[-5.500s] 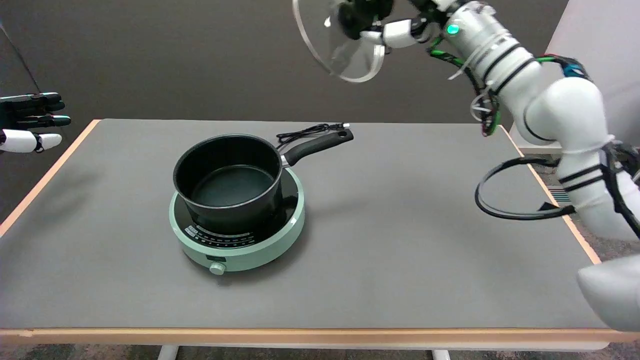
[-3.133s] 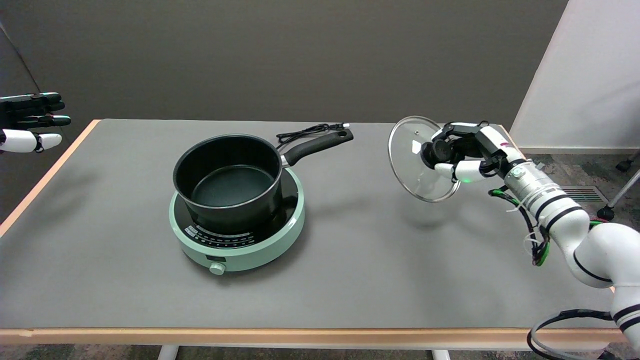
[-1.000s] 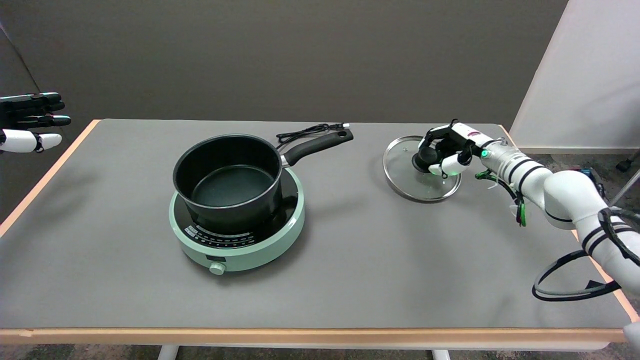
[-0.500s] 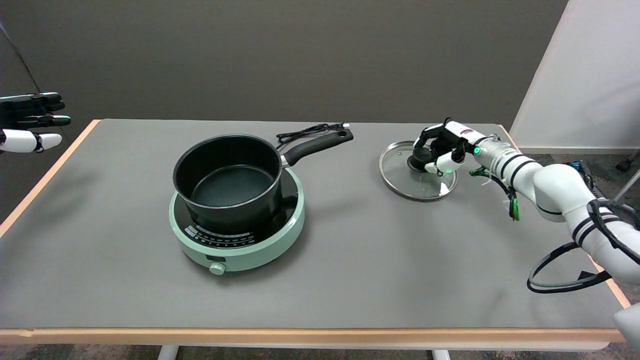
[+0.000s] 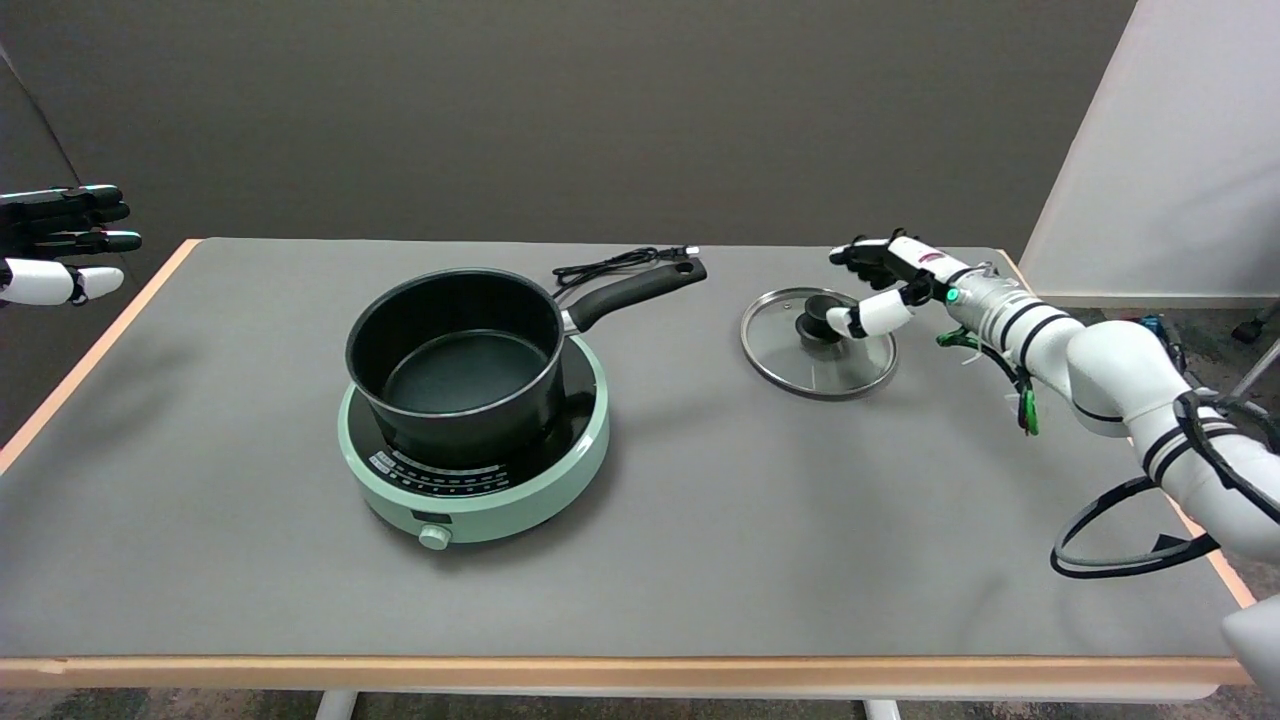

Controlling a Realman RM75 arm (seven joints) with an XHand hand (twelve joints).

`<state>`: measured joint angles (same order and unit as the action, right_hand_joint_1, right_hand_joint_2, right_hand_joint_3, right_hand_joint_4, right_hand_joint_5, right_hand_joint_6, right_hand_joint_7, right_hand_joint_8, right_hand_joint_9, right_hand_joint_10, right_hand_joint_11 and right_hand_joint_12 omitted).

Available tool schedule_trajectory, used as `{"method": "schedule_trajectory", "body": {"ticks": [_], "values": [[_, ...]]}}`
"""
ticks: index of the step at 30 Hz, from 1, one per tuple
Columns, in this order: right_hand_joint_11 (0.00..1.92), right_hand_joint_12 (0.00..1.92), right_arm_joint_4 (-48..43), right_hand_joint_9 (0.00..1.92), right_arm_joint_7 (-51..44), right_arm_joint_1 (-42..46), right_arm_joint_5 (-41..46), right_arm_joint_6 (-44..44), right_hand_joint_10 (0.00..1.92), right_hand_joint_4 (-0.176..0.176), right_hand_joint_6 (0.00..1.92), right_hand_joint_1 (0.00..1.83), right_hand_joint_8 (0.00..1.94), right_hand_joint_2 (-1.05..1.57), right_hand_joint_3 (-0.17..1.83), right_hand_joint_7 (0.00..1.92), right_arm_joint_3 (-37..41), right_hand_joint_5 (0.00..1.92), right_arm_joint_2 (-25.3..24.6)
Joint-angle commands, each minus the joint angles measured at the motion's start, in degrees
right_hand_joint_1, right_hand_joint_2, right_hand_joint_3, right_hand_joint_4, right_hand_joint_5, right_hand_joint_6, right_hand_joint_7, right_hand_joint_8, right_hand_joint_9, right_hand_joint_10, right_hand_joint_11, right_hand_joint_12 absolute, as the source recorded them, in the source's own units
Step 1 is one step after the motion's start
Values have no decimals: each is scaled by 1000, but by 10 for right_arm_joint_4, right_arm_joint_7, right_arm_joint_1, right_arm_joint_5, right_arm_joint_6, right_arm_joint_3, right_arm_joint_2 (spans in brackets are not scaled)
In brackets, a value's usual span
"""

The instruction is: Place the pot lid onto the table.

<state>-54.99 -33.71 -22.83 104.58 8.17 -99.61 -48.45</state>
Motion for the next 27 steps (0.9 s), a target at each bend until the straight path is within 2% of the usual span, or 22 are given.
{"method": "schedule_trajectory", "body": {"ticks": [1, 9, 14, 23, 25, 27], "values": [[213, 617, -76, 172, 0, 32, 4, 48, 231, 56, 158, 827, 162, 337, 957, 196, 85, 287, 1], [176, 607, -207, 100, 1, 100, 4, 44, 230, 39, 152, 795, 157, 328, 907, 116, 189, 235, -2], [177, 609, -307, 99, 1, 129, 4, 42, 230, 36, 152, 777, 157, 331, 895, 114, 223, 229, -12], [183, 613, -436, 123, -3, 143, -14, 28, 232, 32, 152, 759, 154, 345, 894, 149, 206, 230, -23], [186, 615, -466, 137, -3, 149, -46, 11, 237, 29, 152, 758, 154, 349, 897, 165, 193, 238, -30], [204, 616, -490, 172, -3, 153, -115, -11, 236, 27, 155, 764, 159, 359, 910, 196, 175, 252, -38]]}}
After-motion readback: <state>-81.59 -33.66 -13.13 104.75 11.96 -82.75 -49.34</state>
